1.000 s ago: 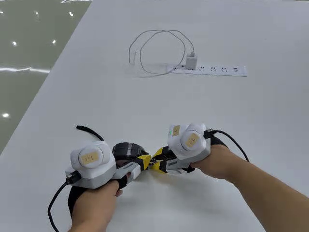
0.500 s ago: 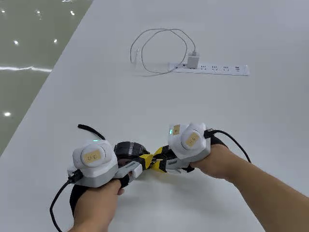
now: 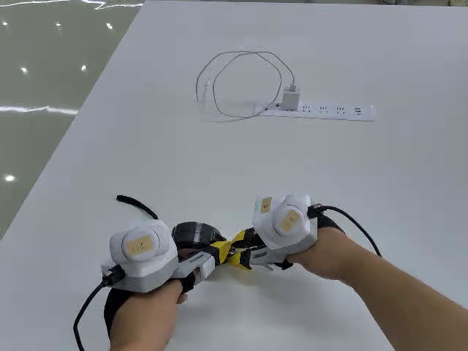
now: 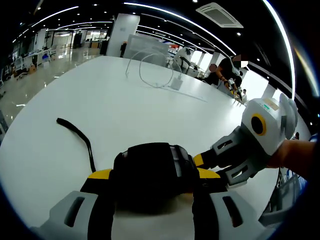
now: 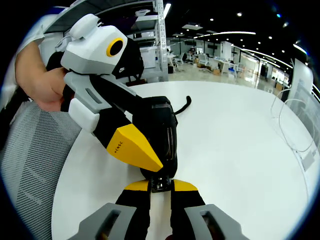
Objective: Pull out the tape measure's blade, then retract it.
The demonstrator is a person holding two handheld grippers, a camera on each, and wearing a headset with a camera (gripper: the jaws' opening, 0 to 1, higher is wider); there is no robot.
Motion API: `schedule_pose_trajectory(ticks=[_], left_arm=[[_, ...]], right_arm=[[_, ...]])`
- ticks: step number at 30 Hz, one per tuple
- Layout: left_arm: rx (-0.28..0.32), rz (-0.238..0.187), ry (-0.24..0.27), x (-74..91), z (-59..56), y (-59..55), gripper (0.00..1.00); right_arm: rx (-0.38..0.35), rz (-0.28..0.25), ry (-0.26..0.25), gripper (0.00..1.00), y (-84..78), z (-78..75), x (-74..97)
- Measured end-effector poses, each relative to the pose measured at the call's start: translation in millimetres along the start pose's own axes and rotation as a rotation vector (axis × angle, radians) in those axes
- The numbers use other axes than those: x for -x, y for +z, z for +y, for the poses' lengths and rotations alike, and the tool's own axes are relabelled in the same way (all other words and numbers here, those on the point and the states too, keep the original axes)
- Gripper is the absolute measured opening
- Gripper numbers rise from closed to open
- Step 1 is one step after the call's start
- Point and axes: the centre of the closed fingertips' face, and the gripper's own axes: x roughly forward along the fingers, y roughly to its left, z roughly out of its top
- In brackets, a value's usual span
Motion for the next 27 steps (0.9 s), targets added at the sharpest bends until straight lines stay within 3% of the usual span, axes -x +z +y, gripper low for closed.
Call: schedule_pose_trajectory(ticks=[27], left_arm=[[-0.009, -0.01, 0.006, 0.0, -0.7, 0.3, 0.61]], right_arm=[[-0.022, 0.0, -0.015, 0.15, -1.9, 0.1, 3.0]])
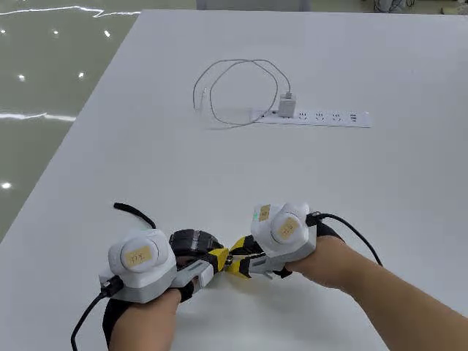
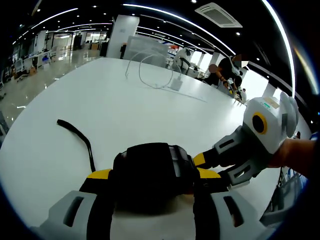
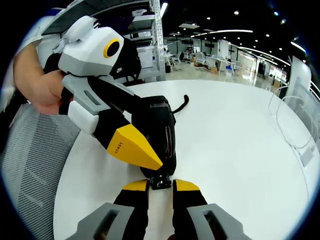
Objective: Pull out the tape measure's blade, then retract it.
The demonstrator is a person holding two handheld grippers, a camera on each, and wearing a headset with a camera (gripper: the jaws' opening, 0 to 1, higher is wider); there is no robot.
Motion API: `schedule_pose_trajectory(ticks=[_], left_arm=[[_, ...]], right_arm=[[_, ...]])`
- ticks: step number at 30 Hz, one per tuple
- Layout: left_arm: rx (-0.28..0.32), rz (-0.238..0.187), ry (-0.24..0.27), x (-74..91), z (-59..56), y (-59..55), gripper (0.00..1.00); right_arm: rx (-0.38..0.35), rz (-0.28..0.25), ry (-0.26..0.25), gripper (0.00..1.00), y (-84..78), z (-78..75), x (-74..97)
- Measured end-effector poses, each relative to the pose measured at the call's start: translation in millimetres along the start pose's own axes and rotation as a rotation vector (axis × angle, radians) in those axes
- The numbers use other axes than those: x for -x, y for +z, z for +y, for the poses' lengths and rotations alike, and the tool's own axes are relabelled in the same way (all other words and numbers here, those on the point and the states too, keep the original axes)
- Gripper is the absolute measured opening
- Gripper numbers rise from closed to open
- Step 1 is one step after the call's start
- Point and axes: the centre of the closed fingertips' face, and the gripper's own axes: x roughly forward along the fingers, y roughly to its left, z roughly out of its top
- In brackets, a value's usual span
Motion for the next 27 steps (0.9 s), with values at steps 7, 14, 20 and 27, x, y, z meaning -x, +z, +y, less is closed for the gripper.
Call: schedule_pose_trajectory(ticks=[7, 14, 20, 27], left_arm=[[0.012, -0.002, -0.009, -1.0, -0.2, -0.8, 0.62], [0.012, -0.006, -0.009, -0.8, 1.6, -0.4, 0.64], [0.024, -0.011, -0.018, 1.8, 2.6, -0.6, 0.66], [0.021, -0.016, -0.025, 2.7, 0.6, 0.0, 0.67]], right_arm=[[-0.015, -0.003, -0.003, 0.2, -0.2, -0.1, 0.3], [-0.029, -0.012, -0.001, 0.26, 2.0, 1.0, 0.6], [-0.046, -0.019, -0.002, 0.35, 4.0, 2.0, 0.7], [-0.062, -0.023, -0.003, 0.41, 4.5, 3.0, 0.5]])
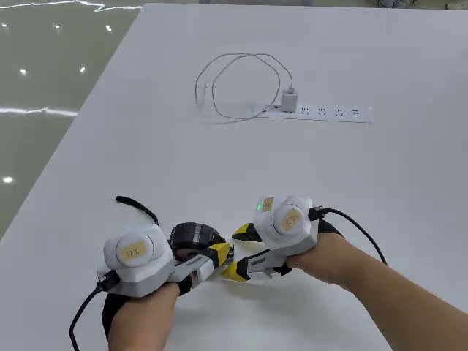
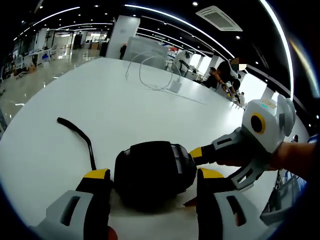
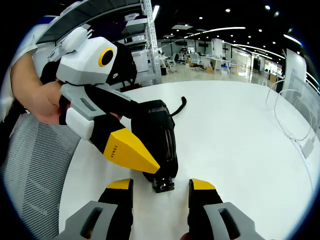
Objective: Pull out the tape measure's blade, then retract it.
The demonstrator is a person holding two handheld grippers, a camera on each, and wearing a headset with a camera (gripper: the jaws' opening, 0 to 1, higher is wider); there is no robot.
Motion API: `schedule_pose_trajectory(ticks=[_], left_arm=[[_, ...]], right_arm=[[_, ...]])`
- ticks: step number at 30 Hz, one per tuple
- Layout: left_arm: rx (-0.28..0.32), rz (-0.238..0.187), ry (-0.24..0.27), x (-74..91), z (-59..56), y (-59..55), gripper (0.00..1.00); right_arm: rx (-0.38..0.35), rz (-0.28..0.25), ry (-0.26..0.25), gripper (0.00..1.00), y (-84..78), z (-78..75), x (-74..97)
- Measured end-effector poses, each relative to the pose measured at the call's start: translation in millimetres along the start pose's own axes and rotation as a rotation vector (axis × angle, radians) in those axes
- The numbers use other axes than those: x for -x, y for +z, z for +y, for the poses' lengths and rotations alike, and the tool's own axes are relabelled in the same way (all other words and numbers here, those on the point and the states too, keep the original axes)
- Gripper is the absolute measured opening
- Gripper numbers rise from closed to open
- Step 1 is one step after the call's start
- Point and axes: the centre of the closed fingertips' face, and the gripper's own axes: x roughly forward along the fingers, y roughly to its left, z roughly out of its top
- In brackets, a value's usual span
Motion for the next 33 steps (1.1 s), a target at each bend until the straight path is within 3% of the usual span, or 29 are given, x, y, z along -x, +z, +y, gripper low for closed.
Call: schedule_pose_trajectory(ticks=[17, 33], left_arm=[[-0.044, -0.021, -0.034, 10.9, 1.1, 5.0, 0.68], [-0.146, -0.028, -0.113, 26.6, -3.0, 6.7, 0.68]], right_arm=[[-0.075, -0.089, -0.014, 0.41, 3.3, 2.5, 13.8], [-0.078, -0.154, -0.089, 0.45, 0.3, 2.0, 50.3]])
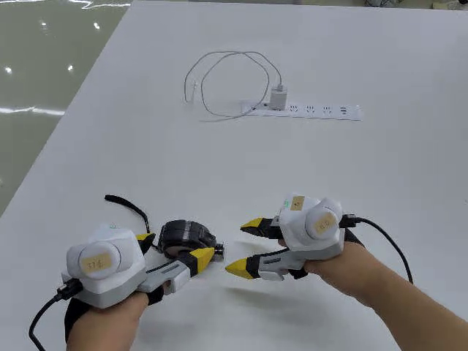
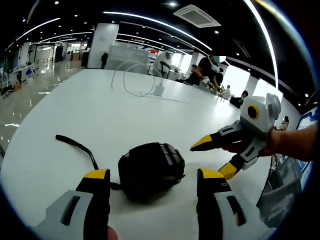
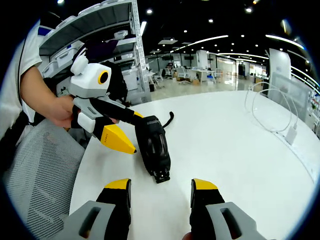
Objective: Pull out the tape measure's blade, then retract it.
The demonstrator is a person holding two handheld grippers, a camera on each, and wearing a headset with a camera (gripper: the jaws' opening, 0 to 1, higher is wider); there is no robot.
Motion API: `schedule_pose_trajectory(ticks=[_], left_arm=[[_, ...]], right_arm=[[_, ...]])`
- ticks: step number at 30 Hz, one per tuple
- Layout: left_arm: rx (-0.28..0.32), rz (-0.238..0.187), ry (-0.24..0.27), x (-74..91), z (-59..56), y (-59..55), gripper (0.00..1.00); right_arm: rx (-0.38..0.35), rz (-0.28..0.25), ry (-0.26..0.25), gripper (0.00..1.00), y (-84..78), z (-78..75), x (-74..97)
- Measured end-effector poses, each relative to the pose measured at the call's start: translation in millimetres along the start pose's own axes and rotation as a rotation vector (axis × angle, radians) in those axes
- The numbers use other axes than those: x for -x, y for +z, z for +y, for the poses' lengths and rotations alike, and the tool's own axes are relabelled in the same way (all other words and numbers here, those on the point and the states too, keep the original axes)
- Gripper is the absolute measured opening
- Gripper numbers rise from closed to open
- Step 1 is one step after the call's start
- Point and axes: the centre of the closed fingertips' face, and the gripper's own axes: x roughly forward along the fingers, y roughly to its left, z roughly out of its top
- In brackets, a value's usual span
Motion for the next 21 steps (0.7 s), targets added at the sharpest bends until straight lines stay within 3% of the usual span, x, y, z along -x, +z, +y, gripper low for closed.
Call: schedule_pose_trajectory(ticks=[9, 21], left_arm=[[-0.07, 0.018, -0.038, 13.2, -1.4, -5.9, 0.68], [-0.117, 0.029, -0.077, 28.1, -2.7, -9.5, 0.71]], right_arm=[[-0.003, -0.012, -0.044, 0.5, -3.8, 1.6, 19.8], [-0.018, -0.006, -0.083, 0.58, -12.1, 7.4, 40.3]])
